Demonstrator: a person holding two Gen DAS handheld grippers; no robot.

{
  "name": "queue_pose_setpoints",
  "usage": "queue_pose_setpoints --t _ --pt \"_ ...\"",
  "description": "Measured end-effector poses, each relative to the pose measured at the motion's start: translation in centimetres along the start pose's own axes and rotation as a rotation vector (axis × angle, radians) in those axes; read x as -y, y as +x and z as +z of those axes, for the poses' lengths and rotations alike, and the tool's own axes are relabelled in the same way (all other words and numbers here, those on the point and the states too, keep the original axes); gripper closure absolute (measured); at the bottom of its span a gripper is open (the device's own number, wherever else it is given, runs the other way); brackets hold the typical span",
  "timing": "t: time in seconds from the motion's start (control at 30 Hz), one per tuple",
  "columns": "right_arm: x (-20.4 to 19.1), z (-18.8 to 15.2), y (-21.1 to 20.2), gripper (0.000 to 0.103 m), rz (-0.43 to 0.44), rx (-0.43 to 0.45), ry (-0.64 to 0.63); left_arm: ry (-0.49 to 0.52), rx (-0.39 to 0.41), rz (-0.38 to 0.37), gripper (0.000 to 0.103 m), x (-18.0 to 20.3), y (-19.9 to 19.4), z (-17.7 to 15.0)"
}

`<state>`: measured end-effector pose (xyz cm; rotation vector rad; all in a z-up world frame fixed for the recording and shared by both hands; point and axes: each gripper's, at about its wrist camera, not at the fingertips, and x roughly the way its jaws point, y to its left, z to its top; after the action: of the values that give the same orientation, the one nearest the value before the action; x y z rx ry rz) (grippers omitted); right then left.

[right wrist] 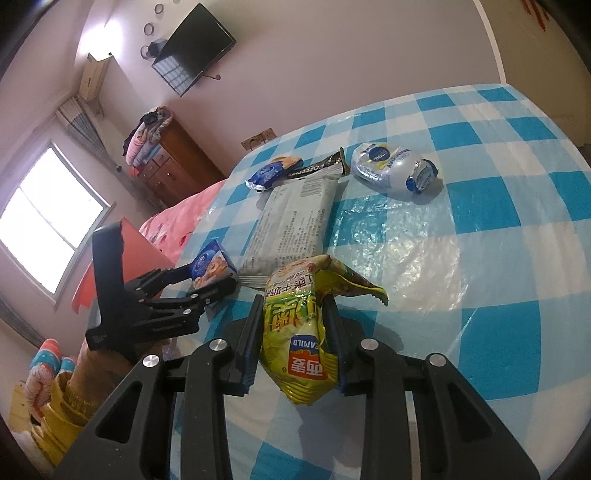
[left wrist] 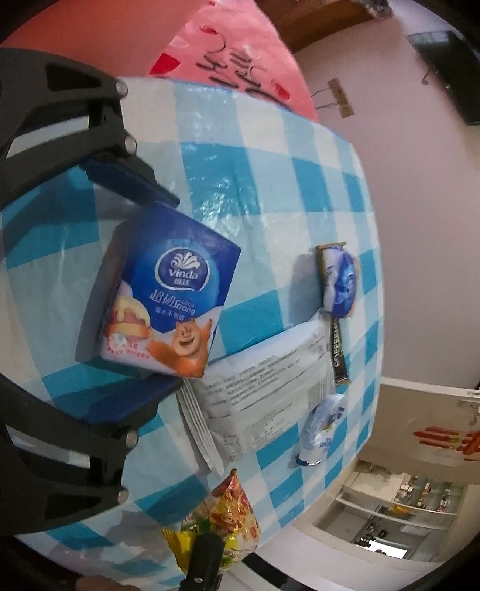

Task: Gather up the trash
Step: 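Carry the tissue pack and yellow bag to the orange bucket and release both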

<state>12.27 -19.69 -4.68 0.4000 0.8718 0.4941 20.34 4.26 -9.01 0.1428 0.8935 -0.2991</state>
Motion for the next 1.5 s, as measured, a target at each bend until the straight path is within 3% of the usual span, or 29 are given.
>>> queue_pose_setpoints --t 0.4,0.93,1.17,1.5 --pt "-0.2 0.0 0.4 0.070 0.008 -0.017 0.030 -0.134 0.055 -0.002 0.022 0.5 -2.5 -1.2" --pt "-3.5 2.0 -0.6 0.070 0.135 -0.027 0.081 -0.224 0.232 0.097 0.022 -1.9 -13.4 -0.4" --pt "-8.2 4.4 -0.2 0.070 0.226 -0.047 0.029 -0.263 0.302 0.167 0.022 -4.5 -18.0 -0.5" --pt "-20.1 7.8 3.2 0.070 0.378 -0.109 -0.162 -0.387 0.367 0.328 0.022 -10.9 -23.2 -2.6"
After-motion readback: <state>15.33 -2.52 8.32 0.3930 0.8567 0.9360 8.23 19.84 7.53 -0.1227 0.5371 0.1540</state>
